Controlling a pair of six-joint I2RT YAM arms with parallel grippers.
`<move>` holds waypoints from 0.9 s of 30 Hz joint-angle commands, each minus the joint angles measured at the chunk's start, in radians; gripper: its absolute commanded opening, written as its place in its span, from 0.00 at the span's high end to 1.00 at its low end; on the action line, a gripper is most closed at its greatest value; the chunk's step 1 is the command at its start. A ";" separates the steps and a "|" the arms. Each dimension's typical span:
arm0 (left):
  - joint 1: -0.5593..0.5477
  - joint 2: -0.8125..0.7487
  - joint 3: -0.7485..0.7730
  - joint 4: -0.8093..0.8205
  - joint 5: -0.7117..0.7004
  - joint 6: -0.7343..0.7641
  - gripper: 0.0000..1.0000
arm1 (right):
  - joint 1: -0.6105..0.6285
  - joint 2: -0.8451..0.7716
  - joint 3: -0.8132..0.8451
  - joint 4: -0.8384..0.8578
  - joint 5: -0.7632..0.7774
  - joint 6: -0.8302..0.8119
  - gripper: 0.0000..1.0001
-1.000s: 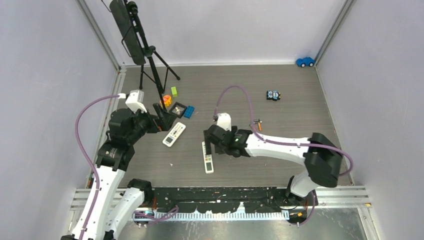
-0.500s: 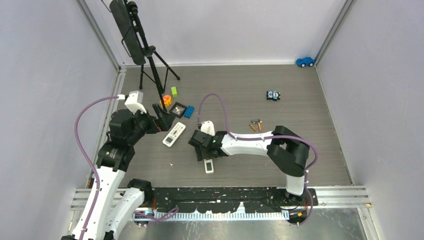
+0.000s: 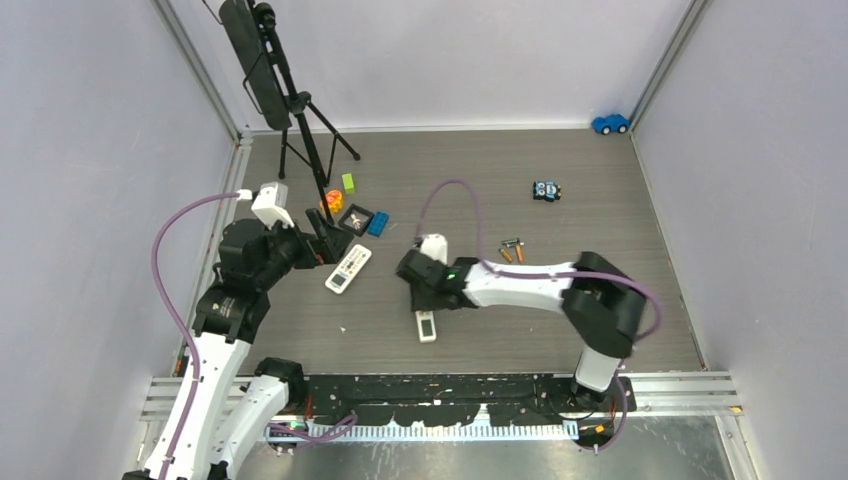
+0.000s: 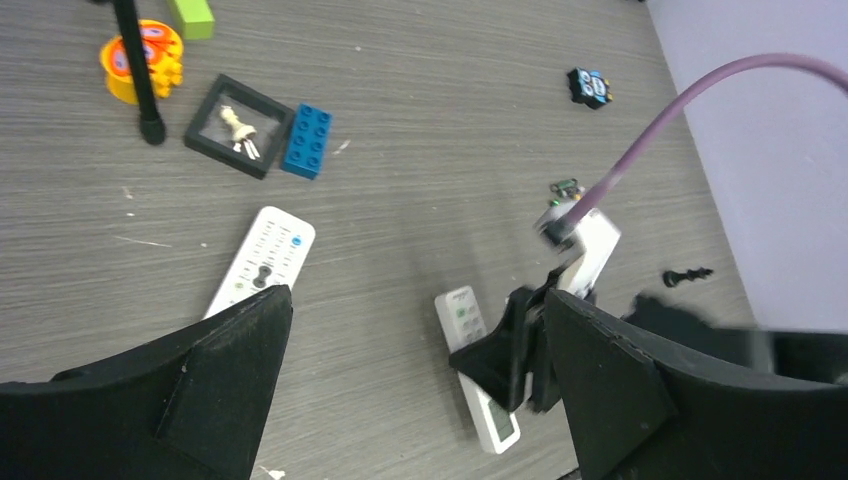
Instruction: Load the batteries into the remote control
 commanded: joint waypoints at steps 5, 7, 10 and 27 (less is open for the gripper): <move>0.004 0.025 0.003 0.119 0.316 -0.153 0.00 | -0.238 -0.539 -0.231 0.525 -0.298 0.141 0.88; 0.004 0.051 0.009 0.200 0.443 -0.254 0.00 | -0.270 -0.611 -0.240 0.614 -0.336 0.170 0.88; 0.003 0.094 -0.008 0.452 0.612 -0.511 0.00 | -0.283 -0.668 -0.215 0.700 -0.391 0.218 0.88; -0.102 0.205 -0.007 0.898 0.805 -0.944 0.06 | -0.282 -0.612 -0.191 1.063 -0.475 0.380 0.88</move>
